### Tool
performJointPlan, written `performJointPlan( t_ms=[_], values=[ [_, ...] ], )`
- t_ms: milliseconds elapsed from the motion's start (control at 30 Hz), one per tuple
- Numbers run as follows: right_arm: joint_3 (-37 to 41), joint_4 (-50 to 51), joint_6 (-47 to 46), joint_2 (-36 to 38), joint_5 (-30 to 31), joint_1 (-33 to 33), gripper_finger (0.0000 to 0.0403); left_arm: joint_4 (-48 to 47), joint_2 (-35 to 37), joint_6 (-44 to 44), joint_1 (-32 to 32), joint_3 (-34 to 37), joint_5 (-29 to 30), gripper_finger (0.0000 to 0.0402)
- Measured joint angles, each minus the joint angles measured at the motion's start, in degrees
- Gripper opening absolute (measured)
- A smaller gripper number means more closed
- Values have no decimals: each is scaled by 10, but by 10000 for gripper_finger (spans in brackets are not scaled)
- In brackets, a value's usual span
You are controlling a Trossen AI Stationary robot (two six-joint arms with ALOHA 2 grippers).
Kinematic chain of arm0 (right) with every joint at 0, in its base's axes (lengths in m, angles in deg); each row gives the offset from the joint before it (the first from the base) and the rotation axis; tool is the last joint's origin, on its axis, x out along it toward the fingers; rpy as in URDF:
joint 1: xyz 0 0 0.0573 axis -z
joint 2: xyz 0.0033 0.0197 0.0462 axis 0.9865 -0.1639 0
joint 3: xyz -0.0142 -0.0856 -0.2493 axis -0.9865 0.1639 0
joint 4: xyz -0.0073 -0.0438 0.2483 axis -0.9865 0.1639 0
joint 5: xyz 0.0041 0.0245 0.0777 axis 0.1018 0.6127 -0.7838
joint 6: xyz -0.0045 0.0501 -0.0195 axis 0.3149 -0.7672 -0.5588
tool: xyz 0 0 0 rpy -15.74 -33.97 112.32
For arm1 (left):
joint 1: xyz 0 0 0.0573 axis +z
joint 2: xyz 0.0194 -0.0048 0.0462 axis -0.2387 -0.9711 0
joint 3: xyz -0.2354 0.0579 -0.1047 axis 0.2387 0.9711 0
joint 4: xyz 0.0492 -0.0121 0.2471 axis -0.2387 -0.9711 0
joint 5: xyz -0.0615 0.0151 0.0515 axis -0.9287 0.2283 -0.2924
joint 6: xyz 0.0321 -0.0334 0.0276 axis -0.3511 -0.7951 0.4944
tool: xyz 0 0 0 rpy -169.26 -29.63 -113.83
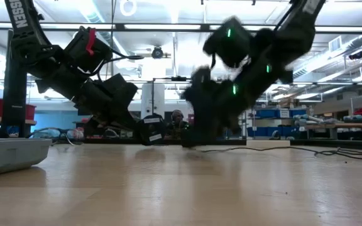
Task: Coil cords
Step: Coil the black wire on the black spool
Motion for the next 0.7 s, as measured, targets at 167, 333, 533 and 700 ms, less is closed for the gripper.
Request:
performJointPlan(
  t_ms=[167, 333, 533, 700],
  values=[
    [-3, -26, -7, -37, 14, 0, 54, 0, 0, 13, 0, 0, -19, 0],
    [-3, -16, 27, -27, 8, 1, 34, -1, 0, 16, 0, 0, -22, 0],
    [0, 126, 23, 41, 18, 4, 4, 0, 0, 26, 0, 0, -45, 0],
    [2, 271, -8, 130, 71, 27, 2, 9, 0, 53, 0, 0, -94, 0]
  ],
)
